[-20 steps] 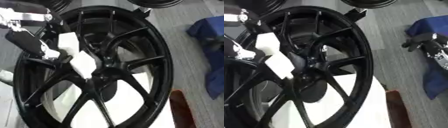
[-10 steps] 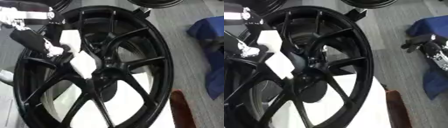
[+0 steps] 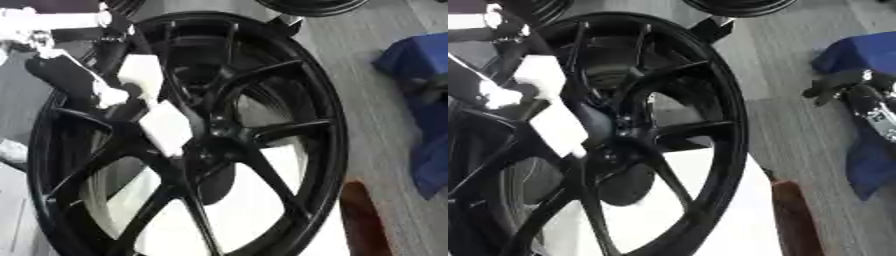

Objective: Pull the pin out of the wheel hub.

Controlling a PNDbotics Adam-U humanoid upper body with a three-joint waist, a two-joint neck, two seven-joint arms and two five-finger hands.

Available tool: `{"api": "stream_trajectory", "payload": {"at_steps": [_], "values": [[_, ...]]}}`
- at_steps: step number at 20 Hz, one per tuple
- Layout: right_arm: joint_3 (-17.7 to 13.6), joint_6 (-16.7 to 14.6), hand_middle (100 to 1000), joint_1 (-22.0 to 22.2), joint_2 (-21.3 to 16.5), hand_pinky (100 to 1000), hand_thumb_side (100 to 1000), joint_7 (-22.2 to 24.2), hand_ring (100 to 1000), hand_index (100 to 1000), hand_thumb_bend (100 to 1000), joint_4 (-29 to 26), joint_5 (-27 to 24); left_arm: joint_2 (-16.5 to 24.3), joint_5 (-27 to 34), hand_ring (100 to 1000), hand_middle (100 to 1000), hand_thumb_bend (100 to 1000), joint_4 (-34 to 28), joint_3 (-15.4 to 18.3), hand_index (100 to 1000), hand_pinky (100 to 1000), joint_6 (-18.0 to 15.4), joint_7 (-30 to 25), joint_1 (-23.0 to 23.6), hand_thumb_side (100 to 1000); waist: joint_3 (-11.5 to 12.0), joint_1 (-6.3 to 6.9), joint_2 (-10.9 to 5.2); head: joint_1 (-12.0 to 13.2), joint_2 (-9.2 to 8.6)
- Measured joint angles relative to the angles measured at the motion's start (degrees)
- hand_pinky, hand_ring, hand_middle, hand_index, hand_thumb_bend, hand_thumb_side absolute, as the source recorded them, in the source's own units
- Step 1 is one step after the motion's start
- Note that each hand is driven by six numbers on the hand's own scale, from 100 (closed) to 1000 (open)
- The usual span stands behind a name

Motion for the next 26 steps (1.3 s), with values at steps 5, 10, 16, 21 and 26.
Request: {"api": "stream_trajectory", "payload": {"at_steps": [5,10,16,21,26], "values": [[-0.02,0.06,546,0.04,0.0,953,662,-0.12,742,733,100,0.0,0.12,2.27,3.65,506,218,146,-4.01,6.66,348,594,-0.03,4.95,2.16,127,0.44,-0.01,0.0,-0.27,0.01],[-0.04,0.09,547,0.11,0.0,954,665,-0.22,742,734,100,0.0,0.2,5.14,6.89,500,205,103,-6.16,13.6,342,581,-0.62,10.64,4.67,115,1.05,-0.04,0.0,-0.47,0.01],[-0.55,0.25,547,0.29,0.0,954,657,-0.64,743,734,100,0.0,0.33,10.06,11.73,496,199,100,-1.88,24.73,346,565,-1.12,20.63,14.45,130,2.17,-0.01,-0.01,-1.02,0.1],[-1.17,0.32,548,0.29,0.0,955,651,-1.33,742,734,100,0.0,0.27,11.44,15.32,505,211,100,7.72,32.71,367,571,-1.96,27.53,23.99,149,2.81,-0.27,-0.11,-1.26,0.52],[-1.6,0.34,547,0.42,0.0,954,648,-1.8,742,735,100,0.0,0.15,11.38,14.99,711,565,100,16.02,37.24,745,721,-5.32,29.74,30.38,204,3.22,-0.57,-0.31,-1.74,0.52]]}}
